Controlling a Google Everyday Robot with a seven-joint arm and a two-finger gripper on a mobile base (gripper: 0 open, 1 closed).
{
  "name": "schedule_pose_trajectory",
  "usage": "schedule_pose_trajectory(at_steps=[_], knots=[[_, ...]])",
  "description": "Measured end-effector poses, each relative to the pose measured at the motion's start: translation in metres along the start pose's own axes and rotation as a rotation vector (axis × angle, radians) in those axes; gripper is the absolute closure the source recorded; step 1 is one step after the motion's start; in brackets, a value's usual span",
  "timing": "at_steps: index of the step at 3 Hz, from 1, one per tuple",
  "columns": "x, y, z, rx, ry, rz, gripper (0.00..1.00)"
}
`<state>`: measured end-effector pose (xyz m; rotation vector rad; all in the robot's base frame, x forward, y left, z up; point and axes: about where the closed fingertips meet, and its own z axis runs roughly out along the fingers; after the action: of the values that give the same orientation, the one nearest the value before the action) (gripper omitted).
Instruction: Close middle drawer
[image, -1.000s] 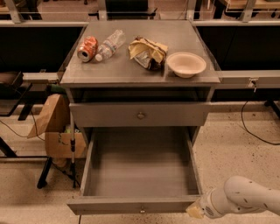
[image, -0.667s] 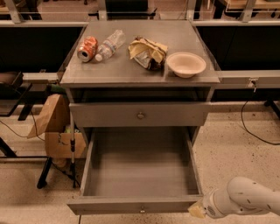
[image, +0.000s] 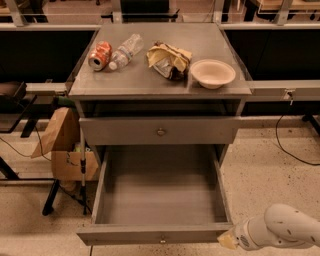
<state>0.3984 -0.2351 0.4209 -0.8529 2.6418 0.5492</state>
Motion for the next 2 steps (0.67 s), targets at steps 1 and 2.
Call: schedule_pose_trajectory(at_steps=[1,2], knots=[[0.028,-0.020,-0.013,0.018,-0.059,0.179,1.00],[0.073,-0.029,-0.024,0.017,-0.139,0.372,1.00]])
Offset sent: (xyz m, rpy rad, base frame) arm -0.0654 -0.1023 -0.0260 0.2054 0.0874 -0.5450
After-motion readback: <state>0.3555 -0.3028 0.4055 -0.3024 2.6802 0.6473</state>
